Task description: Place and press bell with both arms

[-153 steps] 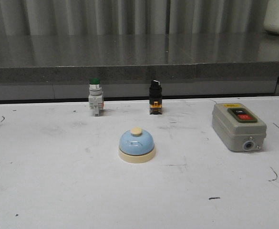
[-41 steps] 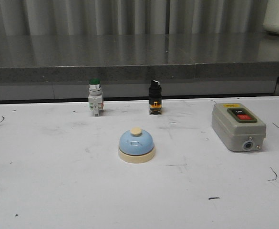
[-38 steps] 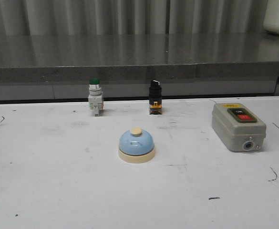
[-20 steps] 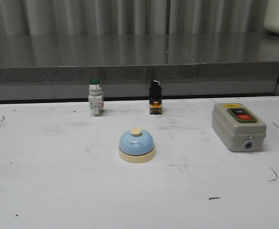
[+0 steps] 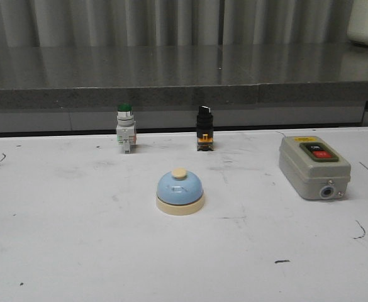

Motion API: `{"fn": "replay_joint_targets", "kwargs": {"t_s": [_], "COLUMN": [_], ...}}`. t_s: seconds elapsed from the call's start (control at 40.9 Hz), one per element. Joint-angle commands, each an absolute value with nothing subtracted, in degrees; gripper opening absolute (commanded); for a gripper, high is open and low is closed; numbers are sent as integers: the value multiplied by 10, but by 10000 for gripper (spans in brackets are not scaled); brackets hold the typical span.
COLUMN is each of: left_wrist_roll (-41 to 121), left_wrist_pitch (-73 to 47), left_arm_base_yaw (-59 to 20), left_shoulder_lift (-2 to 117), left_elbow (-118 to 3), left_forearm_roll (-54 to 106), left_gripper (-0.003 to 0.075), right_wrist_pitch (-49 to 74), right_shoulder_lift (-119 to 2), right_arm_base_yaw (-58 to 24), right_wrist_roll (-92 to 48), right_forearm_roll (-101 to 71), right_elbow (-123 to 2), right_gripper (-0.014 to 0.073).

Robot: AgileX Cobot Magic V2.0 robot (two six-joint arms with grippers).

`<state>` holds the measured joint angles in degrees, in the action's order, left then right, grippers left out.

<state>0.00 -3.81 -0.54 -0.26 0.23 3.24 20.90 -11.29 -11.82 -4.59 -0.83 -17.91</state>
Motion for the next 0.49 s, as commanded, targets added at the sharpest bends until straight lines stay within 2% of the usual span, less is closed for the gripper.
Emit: {"fn": "replay_joint_targets", "kwargs": {"t_s": [0.0,0.245,0.465], "left_wrist_roll": [-4,-4,-4], "left_wrist_pitch": [10,10,10], "left_arm_base_yaw": [-8,-8,-8], "left_shoulder_lift": [-13,-13,-12], "left_elbow": [16,16,16], "left_forearm_roll": [35,35,35], "left_gripper": [-20,-20,-20], "right_wrist_pitch": [98,26,3], "right_shoulder_lift": [-75,16,15], "right_arm_base_yaw": [-84,-23,-10], "right_wrist_roll": [-51,-51,-51], "right_forearm_roll": [0,-3,-3], "right_elbow": [-130,-17,12], "right_gripper": [-69,-69,-69]}}
